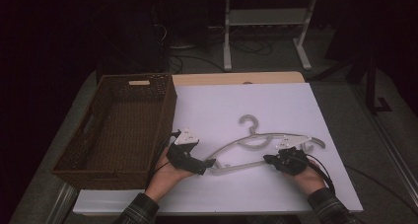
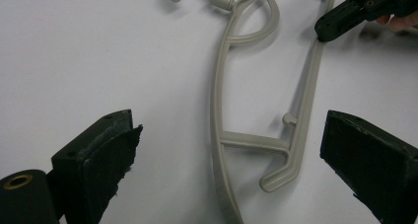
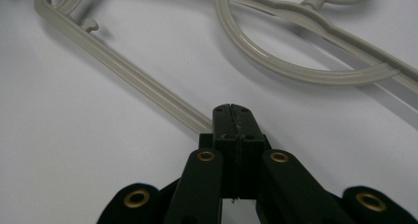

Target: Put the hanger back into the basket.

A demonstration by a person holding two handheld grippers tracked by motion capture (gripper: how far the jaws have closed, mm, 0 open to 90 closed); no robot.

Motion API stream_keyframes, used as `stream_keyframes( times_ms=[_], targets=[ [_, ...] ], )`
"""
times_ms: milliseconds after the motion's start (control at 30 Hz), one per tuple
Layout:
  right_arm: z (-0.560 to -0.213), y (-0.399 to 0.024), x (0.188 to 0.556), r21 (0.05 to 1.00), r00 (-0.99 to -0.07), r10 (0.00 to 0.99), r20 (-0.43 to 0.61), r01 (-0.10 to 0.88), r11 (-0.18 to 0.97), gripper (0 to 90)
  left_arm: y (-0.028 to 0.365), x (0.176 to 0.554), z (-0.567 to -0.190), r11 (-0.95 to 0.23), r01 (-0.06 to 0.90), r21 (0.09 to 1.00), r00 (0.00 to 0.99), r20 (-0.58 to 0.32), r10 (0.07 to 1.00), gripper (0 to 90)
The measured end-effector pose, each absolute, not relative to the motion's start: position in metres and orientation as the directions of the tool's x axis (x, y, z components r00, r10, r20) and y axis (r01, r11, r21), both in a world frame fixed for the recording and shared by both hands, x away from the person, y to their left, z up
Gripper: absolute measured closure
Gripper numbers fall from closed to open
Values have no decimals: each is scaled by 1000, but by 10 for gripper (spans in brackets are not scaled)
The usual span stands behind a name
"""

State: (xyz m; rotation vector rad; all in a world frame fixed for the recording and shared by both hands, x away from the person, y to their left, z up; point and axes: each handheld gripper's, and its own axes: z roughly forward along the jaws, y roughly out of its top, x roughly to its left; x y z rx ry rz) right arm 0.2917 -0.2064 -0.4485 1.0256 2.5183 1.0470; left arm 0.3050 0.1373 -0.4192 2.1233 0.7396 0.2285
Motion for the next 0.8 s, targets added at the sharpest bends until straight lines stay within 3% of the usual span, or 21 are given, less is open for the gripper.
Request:
stream_keyframes(
  times_ms=[533,800],
  targets=[
    [-452,-207,291,690,-729,681,61,524,499,899,132,310,-418,-476,414,776,812,-80,578,65],
    [-452,-207,291,691,-727,683,62,526,497,899,123,323,-414,-478,406,779,821,-81,565,119]
  ],
)
